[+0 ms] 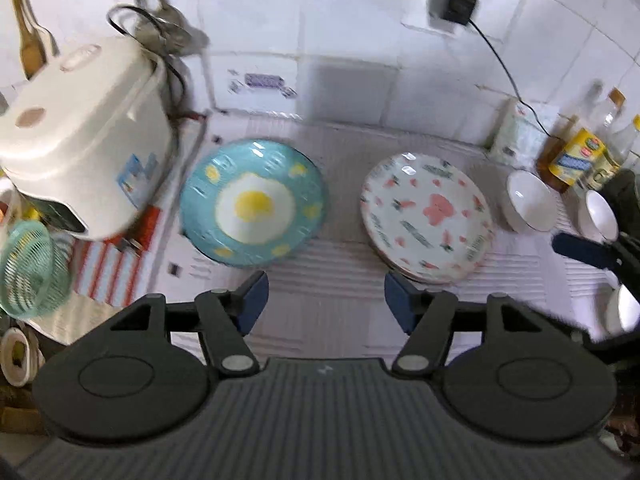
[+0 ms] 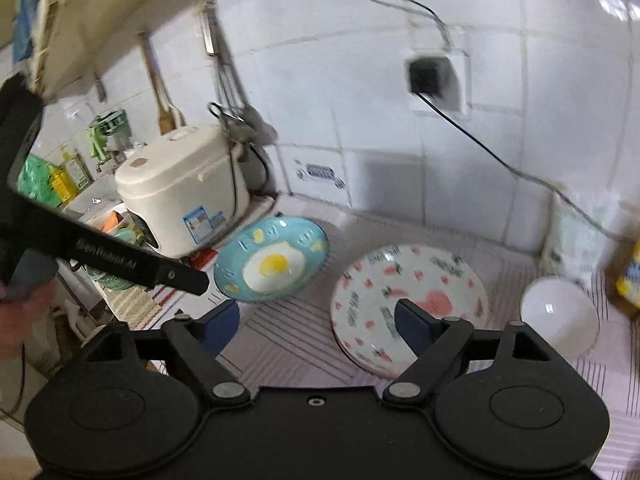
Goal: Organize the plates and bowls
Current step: 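Move both grippers to the blue egg plate and grip its rim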
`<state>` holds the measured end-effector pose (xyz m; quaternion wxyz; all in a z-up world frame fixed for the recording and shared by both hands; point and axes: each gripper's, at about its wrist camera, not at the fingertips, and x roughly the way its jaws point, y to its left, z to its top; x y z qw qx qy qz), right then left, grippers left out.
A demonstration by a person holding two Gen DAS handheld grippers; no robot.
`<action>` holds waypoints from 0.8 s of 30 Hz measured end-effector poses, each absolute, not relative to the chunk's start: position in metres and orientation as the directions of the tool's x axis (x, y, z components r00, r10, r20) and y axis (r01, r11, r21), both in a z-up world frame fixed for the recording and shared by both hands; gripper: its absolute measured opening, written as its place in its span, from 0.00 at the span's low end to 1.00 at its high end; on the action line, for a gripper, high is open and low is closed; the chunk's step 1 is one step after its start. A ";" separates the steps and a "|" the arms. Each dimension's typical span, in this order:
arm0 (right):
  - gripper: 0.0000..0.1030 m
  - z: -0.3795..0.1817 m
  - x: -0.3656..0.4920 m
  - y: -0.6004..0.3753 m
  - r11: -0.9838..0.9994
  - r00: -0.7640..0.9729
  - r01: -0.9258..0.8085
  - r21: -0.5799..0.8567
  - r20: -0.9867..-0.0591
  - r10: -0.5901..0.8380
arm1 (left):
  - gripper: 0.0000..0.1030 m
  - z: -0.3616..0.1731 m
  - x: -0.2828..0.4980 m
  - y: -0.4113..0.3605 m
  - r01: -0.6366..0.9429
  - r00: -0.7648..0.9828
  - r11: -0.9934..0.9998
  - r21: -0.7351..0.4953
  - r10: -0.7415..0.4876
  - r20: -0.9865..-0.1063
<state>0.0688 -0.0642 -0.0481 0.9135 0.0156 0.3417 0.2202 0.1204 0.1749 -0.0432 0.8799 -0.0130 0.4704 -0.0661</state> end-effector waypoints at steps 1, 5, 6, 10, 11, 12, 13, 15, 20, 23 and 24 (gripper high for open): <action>0.89 -0.048 0.068 -0.054 0.903 0.676 -0.403 0.151 -0.616 0.405 | 0.62 -0.042 0.122 0.182 0.099 0.567 0.992 -0.081 -0.123 -0.814; 0.89 -0.053 0.065 -0.019 0.896 0.701 -0.431 0.106 -0.586 0.406 | 0.64 -0.045 0.136 0.213 0.121 0.585 0.987 -0.104 -0.156 -0.796; 0.89 -0.055 0.067 -0.010 0.902 0.708 -0.417 0.113 -0.581 0.401 | 0.66 -0.046 0.139 0.219 0.129 0.582 0.985 -0.114 -0.168 -0.795; 0.90 -0.056 0.070 0.017 0.906 0.767 -0.413 0.090 -0.503 0.399 | 0.71 -0.061 0.153 0.242 0.167 0.575 0.979 -0.118 -0.195 -0.795; 0.92 -0.056 0.071 0.024 0.902 0.781 -0.424 0.074 -0.474 0.406 | 0.71 -0.068 0.158 0.249 0.177 0.565 0.977 -0.116 -0.197 -0.801; 0.94 -0.057 0.073 0.030 0.901 0.795 -0.431 0.057 -0.447 0.409 | 0.72 -0.073 0.163 0.254 0.183 0.557 0.976 -0.115 -0.200 -0.806; 0.94 -0.059 0.077 0.036 0.900 0.810 -0.434 0.037 -0.421 0.409 | 0.73 -0.079 0.168 0.260 0.187 0.550 0.975 -0.116 -0.202 -0.810; 0.95 -0.066 0.087 0.050 0.901 0.831 -0.434 -0.009 -0.390 0.396 | 0.78 -0.092 0.177 0.269 0.185 0.539 0.976 -0.114 -0.198 -0.819; 0.95 -0.097 0.126 0.073 0.923 0.794 -0.374 0.089 -0.484 0.368 | 0.83 -0.123 0.201 0.287 0.189 0.515 0.975 -0.119 -0.201 -0.834; 0.95 -0.129 0.151 0.070 0.934 0.765 -0.282 0.219 -0.536 0.357 | 0.83 -0.143 0.216 0.292 0.181 0.503 0.976 -0.118 -0.195 -0.842; 0.93 -0.139 0.158 0.070 0.939 0.757 -0.256 0.230 -0.556 0.342 | 0.83 -0.150 0.221 0.293 0.182 0.497 0.977 -0.116 -0.193 -0.846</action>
